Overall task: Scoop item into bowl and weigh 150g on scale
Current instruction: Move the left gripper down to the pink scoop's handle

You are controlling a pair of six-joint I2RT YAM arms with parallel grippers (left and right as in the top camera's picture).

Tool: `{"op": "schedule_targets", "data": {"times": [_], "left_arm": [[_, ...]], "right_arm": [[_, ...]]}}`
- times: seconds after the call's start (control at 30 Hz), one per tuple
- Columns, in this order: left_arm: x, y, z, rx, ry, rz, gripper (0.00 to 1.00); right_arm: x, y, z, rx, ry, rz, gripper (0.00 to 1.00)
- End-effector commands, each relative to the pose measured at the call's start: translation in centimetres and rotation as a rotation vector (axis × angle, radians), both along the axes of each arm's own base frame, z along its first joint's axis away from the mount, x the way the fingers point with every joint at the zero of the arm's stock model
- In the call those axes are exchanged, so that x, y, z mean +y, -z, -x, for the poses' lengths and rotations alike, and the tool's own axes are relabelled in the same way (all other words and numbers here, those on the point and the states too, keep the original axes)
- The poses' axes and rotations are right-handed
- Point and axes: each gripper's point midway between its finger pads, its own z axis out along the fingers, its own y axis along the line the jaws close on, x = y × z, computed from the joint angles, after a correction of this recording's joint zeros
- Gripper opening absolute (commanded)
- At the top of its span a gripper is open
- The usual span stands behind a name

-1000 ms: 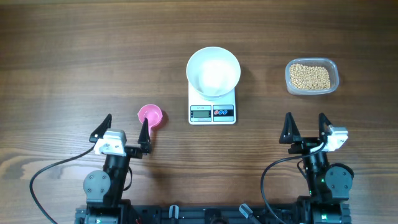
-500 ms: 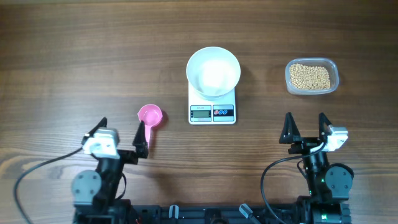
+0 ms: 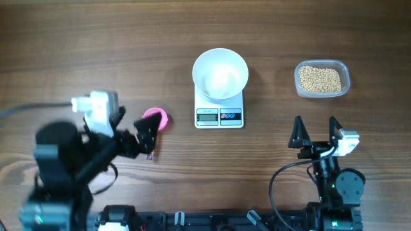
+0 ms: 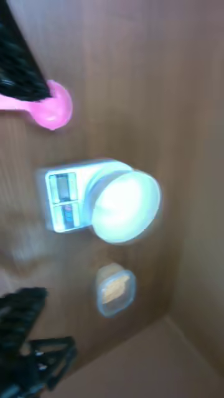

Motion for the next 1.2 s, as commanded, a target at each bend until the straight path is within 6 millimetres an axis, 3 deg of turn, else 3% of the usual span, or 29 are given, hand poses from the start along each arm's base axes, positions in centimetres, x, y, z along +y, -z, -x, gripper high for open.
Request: {"op": "schedule_targets", "data": {"times": [0.0, 0.1, 0.17, 0.27, 0.37, 0.57, 0.83, 1.0, 1.17], "left_arm": [[2.2, 1.7, -2.3, 0.315, -0.131, -0.092, 1.0], [2.0, 4.8, -3.9, 0.548, -0.119, -0.111, 1.0], [1.2, 8.2, -3.3, 0.763, -0.085, -0.093, 1.0], [0.7, 11.1, -2.5, 0.963, -0.047, -0.086, 1.0], [0.8, 13.3, -2.1, 1.051, 0.002, -0.112, 1.0], [2.3, 16.3, -0.7, 1.127, -0.052, -0.047, 1.0], [5.5, 20.2, -2.6, 1.05, -0.167, 0.033, 1.0], [6.1, 20.7, -3.4, 1.004, -0.167, 0.018, 1.0], [6.5, 22.5, -3.3, 1.009, -0.199, 0.002, 1.0]], "right_arm": [[0.3, -0.1, 0.0, -0.006, -0.016, -0.014, 1.0], [0.3, -0.1, 0.0, -0.006, -0.016, -0.014, 1.0], [0.3, -0.1, 0.0, -0.006, -0.016, -0.014, 1.0], [0.3, -0.1, 0.0, -0.006, -0.016, -0.014, 1.0], [0.3, -0.1, 0.0, -0.006, -0.016, -0.014, 1.0], [0.3, -0.1, 0.0, -0.006, -0.016, -0.014, 1.0], [0.3, -0.1, 0.0, -0.006, -0.016, -0.014, 1.0], [0.3, -0.1, 0.0, -0.006, -0.016, -0.014, 1.0], [0.3, -0.1, 0.0, -0.006, -0.016, -0.014, 1.0]]}}
